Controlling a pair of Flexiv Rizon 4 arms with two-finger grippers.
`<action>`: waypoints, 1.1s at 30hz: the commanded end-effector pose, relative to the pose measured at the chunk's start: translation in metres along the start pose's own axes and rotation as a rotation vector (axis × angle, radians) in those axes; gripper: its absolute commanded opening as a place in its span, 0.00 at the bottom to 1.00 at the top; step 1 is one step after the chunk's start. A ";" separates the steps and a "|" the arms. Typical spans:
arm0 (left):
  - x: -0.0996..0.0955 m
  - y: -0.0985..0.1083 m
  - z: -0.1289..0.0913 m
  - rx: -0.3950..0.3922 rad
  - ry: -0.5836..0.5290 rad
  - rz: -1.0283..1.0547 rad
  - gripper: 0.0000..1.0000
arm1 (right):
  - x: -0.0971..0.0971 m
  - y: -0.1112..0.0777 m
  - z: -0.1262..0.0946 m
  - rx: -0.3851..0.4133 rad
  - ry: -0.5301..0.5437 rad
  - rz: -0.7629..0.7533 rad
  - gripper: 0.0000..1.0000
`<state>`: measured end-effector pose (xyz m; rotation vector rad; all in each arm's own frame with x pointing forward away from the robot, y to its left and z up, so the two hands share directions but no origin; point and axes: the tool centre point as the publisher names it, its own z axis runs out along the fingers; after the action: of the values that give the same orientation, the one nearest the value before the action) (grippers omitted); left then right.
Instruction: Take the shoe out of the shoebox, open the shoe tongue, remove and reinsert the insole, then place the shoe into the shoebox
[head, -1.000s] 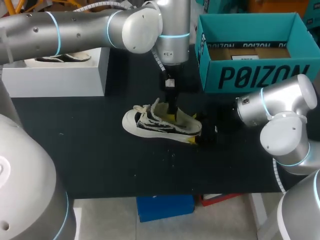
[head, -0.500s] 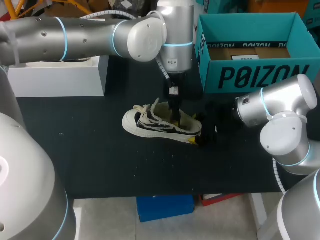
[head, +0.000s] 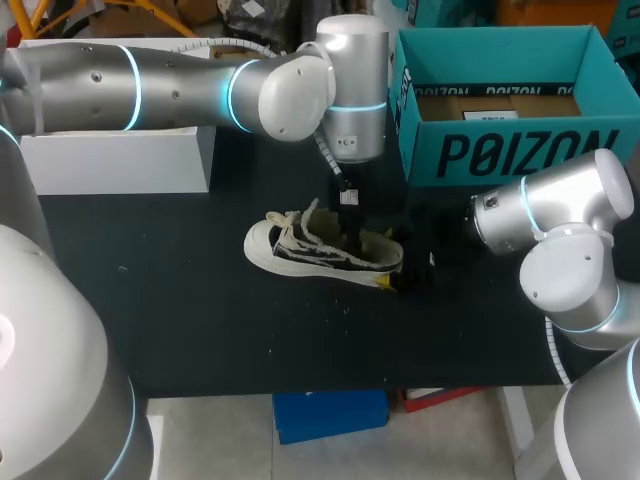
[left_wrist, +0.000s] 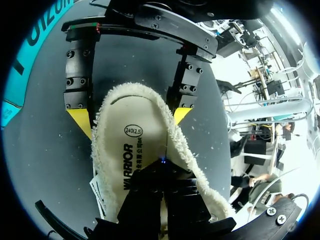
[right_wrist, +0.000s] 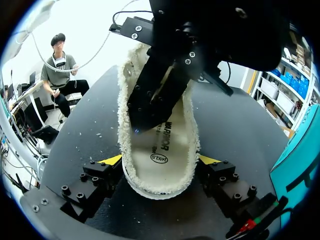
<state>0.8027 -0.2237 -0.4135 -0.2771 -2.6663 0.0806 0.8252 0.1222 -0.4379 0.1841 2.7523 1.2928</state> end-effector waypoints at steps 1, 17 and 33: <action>-0.002 -0.001 0.016 -0.007 0.005 -0.005 0.00 | 0.000 -0.002 0.005 0.003 0.000 0.003 0.00; -0.007 0.007 0.008 -0.085 -0.152 -0.085 0.49 | 0.000 -0.002 0.005 0.003 0.000 0.003 0.00; -0.034 0.032 0.031 -0.263 -0.584 -0.305 0.44 | 0.000 -0.002 0.005 0.003 0.000 0.003 0.00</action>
<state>0.8302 -0.2057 -0.4211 0.0784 -3.0849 -0.3171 0.8252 0.1229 -0.4387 0.1835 2.7483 1.2974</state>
